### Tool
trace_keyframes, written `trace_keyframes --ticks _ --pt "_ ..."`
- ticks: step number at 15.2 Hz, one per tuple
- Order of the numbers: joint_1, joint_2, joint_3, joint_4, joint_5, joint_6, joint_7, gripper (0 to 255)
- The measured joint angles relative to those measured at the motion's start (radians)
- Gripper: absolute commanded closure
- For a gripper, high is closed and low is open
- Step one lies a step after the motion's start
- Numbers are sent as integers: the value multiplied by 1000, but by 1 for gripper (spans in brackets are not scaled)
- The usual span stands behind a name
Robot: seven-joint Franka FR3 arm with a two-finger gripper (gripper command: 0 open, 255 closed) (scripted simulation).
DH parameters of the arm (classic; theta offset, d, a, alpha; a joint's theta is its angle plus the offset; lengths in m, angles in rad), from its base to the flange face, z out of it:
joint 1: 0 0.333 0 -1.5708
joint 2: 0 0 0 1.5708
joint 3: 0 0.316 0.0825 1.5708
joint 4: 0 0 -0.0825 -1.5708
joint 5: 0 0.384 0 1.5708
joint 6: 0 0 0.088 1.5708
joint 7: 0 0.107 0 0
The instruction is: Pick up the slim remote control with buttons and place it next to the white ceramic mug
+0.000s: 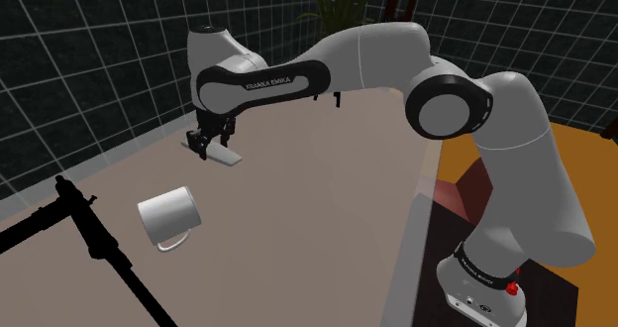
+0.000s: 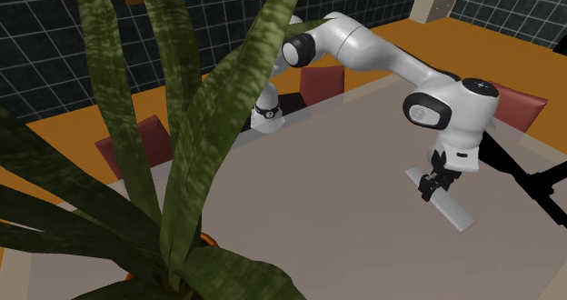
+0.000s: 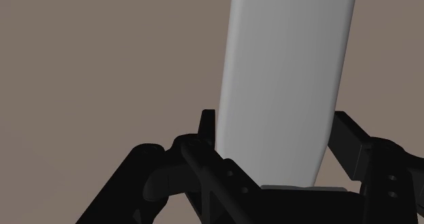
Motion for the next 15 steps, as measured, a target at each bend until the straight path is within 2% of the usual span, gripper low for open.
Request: trace_keyframes --ticks 9,15 --pt "0 28 -2 -75 -4 102 6 255" --pt "0 31 -2 -82 -5 114 7 255"
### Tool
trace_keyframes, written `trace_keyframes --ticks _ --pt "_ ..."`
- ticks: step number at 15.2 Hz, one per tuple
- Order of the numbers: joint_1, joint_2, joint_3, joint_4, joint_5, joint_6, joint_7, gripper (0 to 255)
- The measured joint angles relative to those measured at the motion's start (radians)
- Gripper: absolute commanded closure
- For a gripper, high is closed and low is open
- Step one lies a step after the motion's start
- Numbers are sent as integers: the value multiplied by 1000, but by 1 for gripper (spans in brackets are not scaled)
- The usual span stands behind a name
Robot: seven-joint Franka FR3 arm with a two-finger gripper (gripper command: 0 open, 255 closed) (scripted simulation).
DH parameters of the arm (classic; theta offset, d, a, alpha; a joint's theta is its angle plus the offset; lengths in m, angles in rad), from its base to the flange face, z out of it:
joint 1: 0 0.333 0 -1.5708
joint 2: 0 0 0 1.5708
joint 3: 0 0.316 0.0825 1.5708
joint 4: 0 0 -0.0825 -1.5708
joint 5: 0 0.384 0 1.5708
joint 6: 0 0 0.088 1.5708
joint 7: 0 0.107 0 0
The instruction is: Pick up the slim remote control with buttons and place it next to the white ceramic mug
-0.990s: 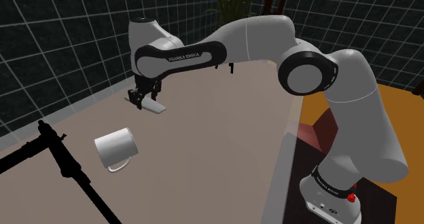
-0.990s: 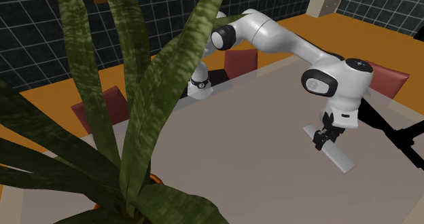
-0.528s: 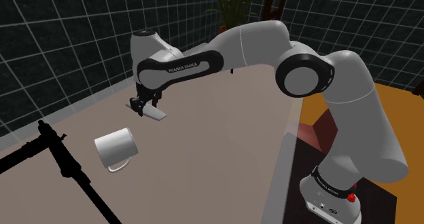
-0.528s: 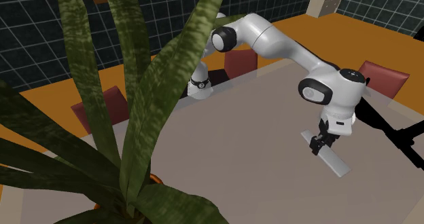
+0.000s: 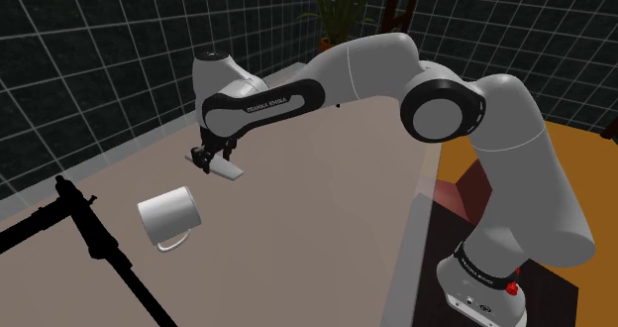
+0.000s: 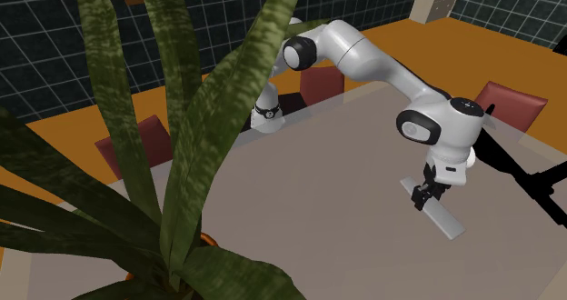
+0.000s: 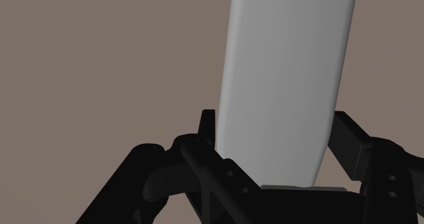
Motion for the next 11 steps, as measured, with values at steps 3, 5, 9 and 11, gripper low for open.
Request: trace_keyframes --ticks 3,5,9,11 --pt "0 0 0 0 0 0 0 0" --pt "0 0 0 0 0 0 0 0" --pt "1 -8 0 3 0 -11 1 0" --pt "0 -38 2 5 2 -42 -1 0"
